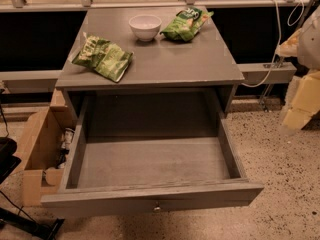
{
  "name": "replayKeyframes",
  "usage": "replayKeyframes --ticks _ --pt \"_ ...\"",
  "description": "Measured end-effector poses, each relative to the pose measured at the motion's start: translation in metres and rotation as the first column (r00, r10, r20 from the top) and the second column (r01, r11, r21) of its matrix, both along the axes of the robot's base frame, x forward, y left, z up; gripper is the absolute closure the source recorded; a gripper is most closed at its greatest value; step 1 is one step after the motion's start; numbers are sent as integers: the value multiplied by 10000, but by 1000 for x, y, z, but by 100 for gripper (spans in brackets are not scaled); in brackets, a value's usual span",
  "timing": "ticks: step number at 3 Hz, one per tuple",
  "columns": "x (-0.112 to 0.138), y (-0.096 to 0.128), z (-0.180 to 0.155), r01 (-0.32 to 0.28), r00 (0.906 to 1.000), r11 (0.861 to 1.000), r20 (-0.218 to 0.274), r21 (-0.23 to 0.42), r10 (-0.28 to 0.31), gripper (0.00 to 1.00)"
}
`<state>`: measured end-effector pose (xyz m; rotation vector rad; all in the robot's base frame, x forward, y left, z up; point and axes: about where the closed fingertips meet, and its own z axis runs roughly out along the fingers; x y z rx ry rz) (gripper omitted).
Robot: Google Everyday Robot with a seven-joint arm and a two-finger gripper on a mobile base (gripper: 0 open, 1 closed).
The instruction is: Place green jalapeno chip bag into top drawer
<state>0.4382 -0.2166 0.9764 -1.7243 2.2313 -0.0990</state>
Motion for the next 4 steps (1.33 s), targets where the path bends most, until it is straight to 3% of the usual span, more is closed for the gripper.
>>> replayKeyframes --ticks 2,3,4 --pt "10 3 2 195 9994 9988 275 438 -207 0" --pt "62 36 -5 -27 9975 9806 692 1962 -111 0" --pt "152 99 -6 -734 9862 9172 1653 3915 84 0"
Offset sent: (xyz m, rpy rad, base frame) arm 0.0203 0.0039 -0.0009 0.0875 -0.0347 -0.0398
